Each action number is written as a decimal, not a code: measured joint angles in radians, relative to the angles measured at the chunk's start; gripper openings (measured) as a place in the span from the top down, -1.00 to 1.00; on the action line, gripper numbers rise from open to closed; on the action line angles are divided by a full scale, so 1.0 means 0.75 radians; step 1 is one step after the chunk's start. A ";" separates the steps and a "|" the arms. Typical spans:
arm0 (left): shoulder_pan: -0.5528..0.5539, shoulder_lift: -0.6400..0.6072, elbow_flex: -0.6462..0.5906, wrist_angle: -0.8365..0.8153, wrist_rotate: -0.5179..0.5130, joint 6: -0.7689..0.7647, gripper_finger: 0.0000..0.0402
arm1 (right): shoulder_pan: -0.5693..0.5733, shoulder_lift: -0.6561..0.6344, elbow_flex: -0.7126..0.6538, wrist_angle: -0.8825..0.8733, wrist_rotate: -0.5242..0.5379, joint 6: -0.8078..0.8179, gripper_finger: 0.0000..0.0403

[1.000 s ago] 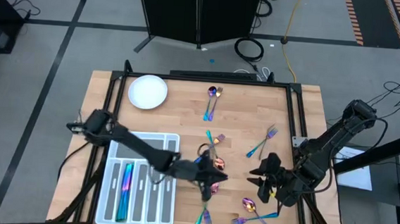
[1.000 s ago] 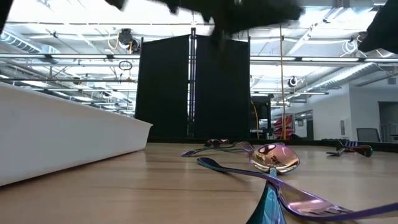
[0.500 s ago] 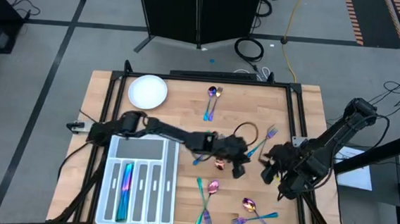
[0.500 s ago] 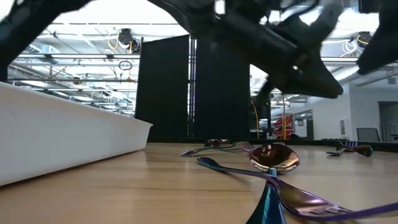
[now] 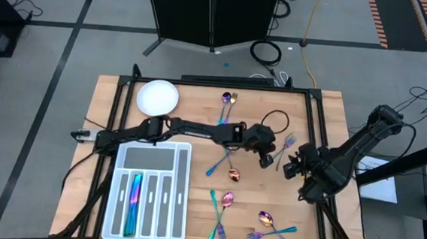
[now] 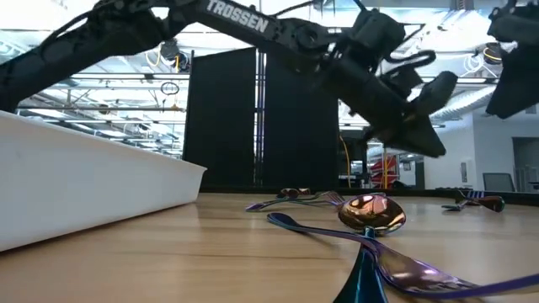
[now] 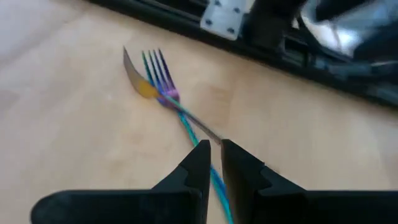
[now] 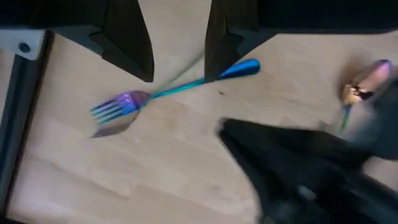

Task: Sort silverware
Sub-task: Put the iridescent blue fork in the middle right slot of the silverware tray

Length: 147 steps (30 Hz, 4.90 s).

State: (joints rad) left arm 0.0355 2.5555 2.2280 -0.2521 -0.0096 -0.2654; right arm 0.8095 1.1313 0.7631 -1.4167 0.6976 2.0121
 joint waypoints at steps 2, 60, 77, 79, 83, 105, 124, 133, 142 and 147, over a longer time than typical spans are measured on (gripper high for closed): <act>-0.015 -0.054 0.000 -0.075 -0.028 0.081 0.80 | -0.016 0.000 -0.021 0.018 -0.025 -0.029 0.35; -0.336 -1.183 -1.437 0.456 -0.376 0.095 0.80 | -0.663 0.082 -0.481 0.922 -0.263 -0.126 0.35; -0.336 -1.183 -1.437 0.455 -0.376 0.095 0.80 | -0.687 0.080 -0.523 1.009 -0.252 -0.189 0.91; -0.336 -1.183 -1.438 0.455 -0.376 0.095 0.80 | -0.687 0.082 -0.514 0.999 -0.254 -0.201 0.97; -0.336 -1.183 -1.437 0.455 -0.376 0.092 0.80 | -0.687 0.083 -0.446 0.940 -0.240 -0.213 0.98; -0.339 -1.127 -1.436 0.644 -0.162 0.010 0.80 | -0.684 0.081 0.043 0.905 0.088 -0.948 1.00; -0.381 -0.959 -1.649 1.471 -0.269 -0.022 0.80 | -0.550 0.079 0.043 1.507 0.040 -1.535 1.00; -0.362 -0.954 -1.782 1.755 -0.356 -0.322 0.80 | -0.507 0.083 0.043 1.828 0.029 -1.807 1.00; -0.362 -0.957 -1.742 1.827 -0.220 -0.056 0.80 | -0.504 0.109 0.043 1.984 -0.136 -1.906 1.00; -0.360 -0.958 -1.741 1.826 -0.255 -0.052 0.80 | -0.480 0.110 0.043 2.013 -0.136 -1.931 1.00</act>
State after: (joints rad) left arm -0.2342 1.8370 0.9220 1.1177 -0.2007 -0.3044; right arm 0.4496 1.2140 0.7956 0.0932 0.5957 0.5639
